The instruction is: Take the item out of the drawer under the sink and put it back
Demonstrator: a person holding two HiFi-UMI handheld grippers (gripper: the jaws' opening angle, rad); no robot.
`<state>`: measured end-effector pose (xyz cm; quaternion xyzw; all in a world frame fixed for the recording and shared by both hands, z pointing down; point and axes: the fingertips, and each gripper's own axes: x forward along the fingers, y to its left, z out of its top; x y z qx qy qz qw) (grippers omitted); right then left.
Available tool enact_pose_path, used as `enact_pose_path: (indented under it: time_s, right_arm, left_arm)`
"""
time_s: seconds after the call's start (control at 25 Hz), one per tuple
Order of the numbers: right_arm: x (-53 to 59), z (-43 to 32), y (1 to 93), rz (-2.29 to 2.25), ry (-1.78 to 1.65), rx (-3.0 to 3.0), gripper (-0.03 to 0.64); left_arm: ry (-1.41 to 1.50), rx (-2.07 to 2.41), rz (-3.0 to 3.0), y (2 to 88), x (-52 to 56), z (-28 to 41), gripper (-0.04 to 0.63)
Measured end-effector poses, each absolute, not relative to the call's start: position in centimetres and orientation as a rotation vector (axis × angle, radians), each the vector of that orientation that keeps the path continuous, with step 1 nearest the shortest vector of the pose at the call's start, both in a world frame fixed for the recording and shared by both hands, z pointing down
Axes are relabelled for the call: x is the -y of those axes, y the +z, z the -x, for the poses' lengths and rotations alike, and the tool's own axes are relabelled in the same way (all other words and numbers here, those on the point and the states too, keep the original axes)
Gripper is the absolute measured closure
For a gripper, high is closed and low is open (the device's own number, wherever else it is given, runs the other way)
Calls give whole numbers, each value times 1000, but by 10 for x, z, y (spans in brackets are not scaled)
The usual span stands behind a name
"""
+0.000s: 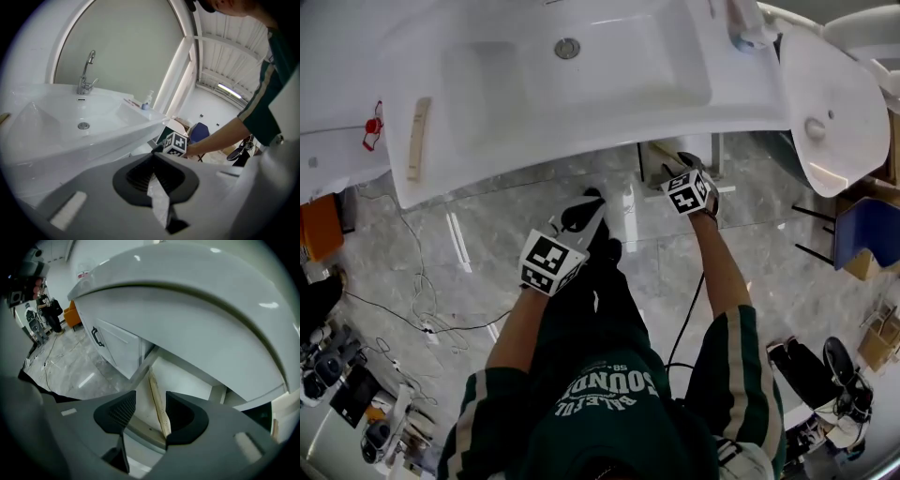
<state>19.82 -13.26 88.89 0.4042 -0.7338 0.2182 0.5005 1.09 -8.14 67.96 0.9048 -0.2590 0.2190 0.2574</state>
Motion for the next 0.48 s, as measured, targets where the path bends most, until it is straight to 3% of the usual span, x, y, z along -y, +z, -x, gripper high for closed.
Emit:
enact_pose_path:
  time_s: [0.48]
  right_arm:
    - [147, -216, 963, -875, 537, 1650, 443]
  left_arm:
    - [648, 716, -2380, 719, 79, 10, 546]
